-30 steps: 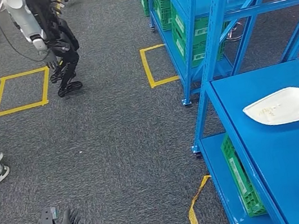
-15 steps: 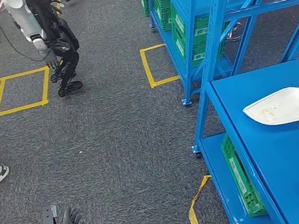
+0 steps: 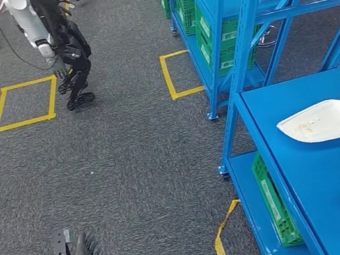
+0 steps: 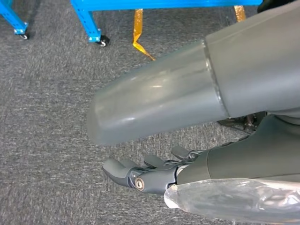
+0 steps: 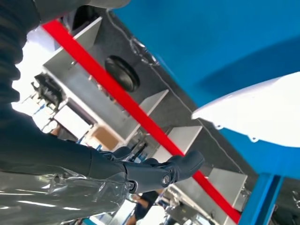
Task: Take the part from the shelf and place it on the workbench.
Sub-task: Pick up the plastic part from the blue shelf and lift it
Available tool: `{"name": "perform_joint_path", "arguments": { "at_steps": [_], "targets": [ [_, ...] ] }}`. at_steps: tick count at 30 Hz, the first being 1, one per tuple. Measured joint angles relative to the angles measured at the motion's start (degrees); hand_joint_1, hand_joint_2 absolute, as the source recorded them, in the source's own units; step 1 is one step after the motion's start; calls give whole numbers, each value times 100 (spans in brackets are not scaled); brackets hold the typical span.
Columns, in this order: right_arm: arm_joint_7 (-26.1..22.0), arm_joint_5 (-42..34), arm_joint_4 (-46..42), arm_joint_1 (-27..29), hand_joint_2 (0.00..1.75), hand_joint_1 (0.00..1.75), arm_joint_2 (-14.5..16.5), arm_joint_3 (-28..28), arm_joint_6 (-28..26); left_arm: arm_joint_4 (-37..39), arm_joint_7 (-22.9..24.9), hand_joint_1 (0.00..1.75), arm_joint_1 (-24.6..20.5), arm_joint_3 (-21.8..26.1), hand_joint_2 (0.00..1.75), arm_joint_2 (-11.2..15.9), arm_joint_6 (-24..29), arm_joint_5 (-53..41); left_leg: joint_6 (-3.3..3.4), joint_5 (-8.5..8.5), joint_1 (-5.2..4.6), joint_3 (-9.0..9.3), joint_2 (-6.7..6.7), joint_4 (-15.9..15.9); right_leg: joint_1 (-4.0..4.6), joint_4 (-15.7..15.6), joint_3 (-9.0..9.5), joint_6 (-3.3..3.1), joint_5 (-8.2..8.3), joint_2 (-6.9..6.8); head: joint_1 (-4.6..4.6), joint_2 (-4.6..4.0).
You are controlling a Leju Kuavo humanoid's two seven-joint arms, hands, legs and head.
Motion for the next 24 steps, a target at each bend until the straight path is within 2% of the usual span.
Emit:
{"name": "perform_joint_path", "arguments": {
  "at_steps": [7,12,18,24],
  "targets": [
    [-380,134,1026,-108,175,0,417,370,-663,-2,104,0,-84,0,0,-48,40,-100,0,0,0,-4,-8,0,0,0,-1,0,-1,-7,-1,0],
    [-597,289,1637,-214,175,0,725,561,-886,-2,139,0,-123,0,0,-77,61,-125,0,0,0,-4,-10,0,0,0,-1,0,-1,-8,-2,0],
    [-979,761,2419,-423,175,0,1146,751,-1400,-2,182,0,-169,-2,0,-116,106,-181,1,2,0,-3,-9,0,1,1,-1,0,-1,-9,-1,0],
    [-1187,958,3113,-617,175,0,1558,852,-1515,-2,189,0,-230,-2,0,-159,115,-194,0,2,0,-3,-10,0,0,1,-1,0,0,-9,-1,0]
  ]
}}
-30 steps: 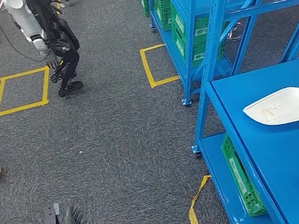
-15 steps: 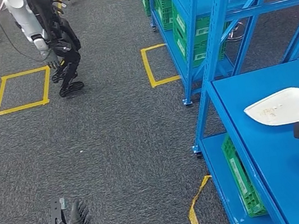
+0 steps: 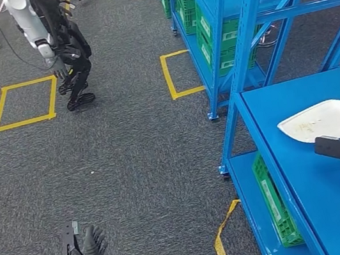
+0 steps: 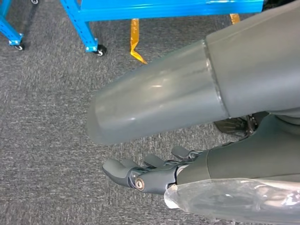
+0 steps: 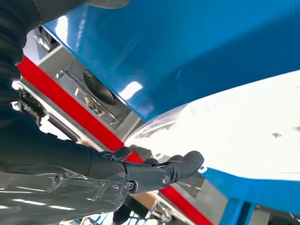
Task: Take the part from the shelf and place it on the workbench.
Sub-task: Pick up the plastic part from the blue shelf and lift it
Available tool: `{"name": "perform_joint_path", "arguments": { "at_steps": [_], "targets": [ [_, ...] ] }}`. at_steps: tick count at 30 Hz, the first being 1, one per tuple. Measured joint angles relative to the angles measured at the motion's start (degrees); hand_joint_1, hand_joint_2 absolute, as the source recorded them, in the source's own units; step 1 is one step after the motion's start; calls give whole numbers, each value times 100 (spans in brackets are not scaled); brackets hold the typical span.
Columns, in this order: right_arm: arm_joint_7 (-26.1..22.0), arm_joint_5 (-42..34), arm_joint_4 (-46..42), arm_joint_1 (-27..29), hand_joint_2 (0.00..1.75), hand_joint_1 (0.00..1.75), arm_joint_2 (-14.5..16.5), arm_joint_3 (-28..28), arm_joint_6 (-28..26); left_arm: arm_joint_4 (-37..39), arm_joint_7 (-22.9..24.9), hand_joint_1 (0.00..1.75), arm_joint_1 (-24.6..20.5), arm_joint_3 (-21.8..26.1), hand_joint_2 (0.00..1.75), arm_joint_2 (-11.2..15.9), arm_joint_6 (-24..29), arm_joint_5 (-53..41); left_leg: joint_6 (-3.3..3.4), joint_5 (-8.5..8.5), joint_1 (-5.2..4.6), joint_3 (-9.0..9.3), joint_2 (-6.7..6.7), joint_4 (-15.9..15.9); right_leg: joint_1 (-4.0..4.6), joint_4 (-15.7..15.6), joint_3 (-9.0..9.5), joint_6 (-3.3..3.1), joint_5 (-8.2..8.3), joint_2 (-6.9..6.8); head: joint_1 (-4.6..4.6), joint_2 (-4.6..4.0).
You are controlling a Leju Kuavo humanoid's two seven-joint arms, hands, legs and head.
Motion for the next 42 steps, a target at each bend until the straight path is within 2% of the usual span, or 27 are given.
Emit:
{"name": "perform_joint_path", "arguments": {
  "at_steps": [8,13,26,33,42],
  "targets": [
    [-131,126,665,-193,175,0,376,28,-58,1,-3,0,-7,0,0,-18,2,6,0,0,0,0,0,0,0,0,-1,0,0,1,-1,0],
    [-161,143,890,-254,175,0,502,39,-71,0,-4,0,-7,0,0,-20,1,8,0,0,0,0,0,0,0,0,-1,0,0,1,0,0],
    [-61,292,1135,-328,175,0,611,58,-93,1,0,0,-9,0,0,-20,3,-17,0,0,0,1,0,1,-1,0,-1,0,0,1,1,0],
    [4,924,1333,-504,175,0,649,142,-178,0,30,0,-35,0,0,-30,46,-65,0,0,0,1,0,1,-1,0,0,0,0,1,0,0],
    [-46,1368,1774,-711,175,0,833,255,-409,0,62,0,-76,0,0,-54,55,-101,0,0,0,1,0,1,0,0,-1,0,0,1,-1,0]
  ]
}}
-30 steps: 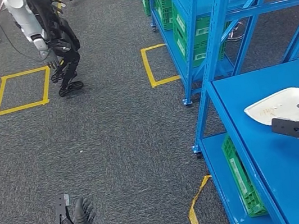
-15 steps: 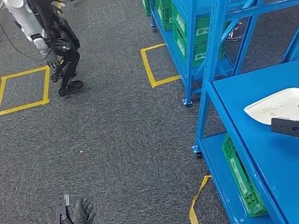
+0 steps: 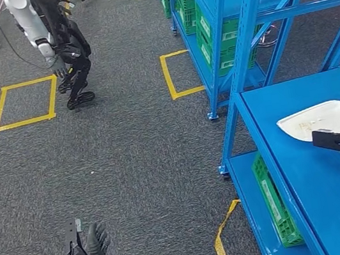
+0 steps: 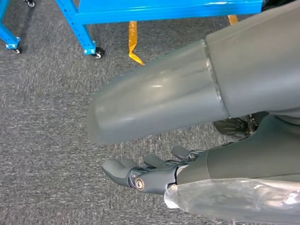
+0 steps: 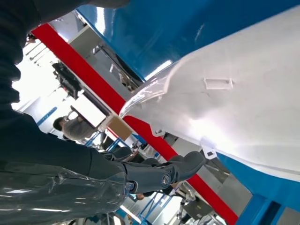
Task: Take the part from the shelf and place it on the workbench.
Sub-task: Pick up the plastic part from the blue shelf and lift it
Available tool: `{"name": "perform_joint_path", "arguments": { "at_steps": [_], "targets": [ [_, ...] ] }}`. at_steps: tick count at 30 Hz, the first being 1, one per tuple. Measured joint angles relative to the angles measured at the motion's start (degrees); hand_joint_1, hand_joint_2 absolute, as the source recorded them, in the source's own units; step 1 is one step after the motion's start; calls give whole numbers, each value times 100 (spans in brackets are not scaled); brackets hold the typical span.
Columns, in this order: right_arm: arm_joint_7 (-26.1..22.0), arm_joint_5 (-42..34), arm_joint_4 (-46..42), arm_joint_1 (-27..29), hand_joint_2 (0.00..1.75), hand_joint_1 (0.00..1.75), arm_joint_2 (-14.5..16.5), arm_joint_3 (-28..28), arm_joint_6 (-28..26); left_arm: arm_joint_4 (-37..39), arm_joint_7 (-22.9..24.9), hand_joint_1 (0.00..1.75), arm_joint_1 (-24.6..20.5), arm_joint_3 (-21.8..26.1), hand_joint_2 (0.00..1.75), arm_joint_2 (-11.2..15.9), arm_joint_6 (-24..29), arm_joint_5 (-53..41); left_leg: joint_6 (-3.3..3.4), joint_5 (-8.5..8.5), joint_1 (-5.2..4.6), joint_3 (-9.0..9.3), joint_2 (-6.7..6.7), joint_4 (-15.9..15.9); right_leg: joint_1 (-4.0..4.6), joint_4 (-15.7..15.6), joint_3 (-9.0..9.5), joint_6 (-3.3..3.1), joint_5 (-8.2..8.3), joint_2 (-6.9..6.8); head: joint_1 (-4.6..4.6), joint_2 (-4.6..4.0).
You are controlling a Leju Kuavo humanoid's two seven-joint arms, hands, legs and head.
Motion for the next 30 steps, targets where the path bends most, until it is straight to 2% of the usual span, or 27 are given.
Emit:
{"name": "perform_joint_path", "arguments": {
  "at_steps": [25,30],
  "targets": [
    [1,356,595,-47,175,0,276,44,-376,0,20,0,-10,0,0,-15,0,-35,0,0,0,1,1,1,0,0,0,0,0,2,1,0],
    [69,519,689,-47,175,0,364,41,-585,1,29,0,-19,0,0,-15,5,-39,0,0,0,1,1,1,0,0,0,0,0,2,1,0]
  ]
}}
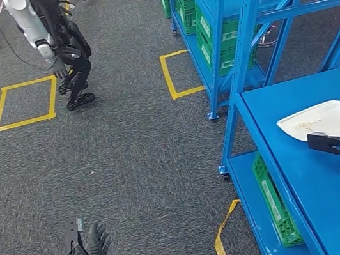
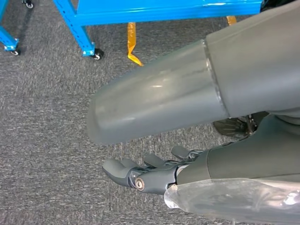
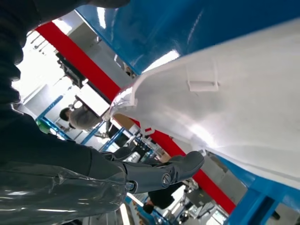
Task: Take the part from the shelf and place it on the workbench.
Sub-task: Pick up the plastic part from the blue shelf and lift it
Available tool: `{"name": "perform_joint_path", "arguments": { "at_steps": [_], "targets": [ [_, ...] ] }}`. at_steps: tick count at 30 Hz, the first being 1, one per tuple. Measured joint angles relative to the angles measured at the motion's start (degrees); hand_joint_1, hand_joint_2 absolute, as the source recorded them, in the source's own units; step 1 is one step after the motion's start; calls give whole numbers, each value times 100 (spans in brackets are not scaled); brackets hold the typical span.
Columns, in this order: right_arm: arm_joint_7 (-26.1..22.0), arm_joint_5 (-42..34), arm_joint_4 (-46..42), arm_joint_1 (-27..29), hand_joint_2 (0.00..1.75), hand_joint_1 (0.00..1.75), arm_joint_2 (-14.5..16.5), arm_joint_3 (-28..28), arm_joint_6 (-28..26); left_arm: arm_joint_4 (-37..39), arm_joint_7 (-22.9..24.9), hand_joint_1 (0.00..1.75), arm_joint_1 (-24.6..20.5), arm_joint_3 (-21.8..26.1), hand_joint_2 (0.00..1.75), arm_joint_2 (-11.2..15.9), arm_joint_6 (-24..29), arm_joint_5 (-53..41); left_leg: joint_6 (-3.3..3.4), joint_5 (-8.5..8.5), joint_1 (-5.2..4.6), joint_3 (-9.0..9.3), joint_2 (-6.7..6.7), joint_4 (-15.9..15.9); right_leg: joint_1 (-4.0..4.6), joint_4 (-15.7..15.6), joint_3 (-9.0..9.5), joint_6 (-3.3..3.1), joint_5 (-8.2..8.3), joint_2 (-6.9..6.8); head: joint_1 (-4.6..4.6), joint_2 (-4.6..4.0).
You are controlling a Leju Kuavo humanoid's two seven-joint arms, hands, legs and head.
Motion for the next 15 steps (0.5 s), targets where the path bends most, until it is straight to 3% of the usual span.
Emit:
{"name": "perform_joint_path", "arguments": {
  "at_steps": [15],
  "targets": [
    [-70,470,481,-62,175,0,302,-55,-503,-1,6,0,-21,0,0,-37,56,-28,0,0,0,0,0,0,0,0,1,0,0,0,0,0]
  ]
}}
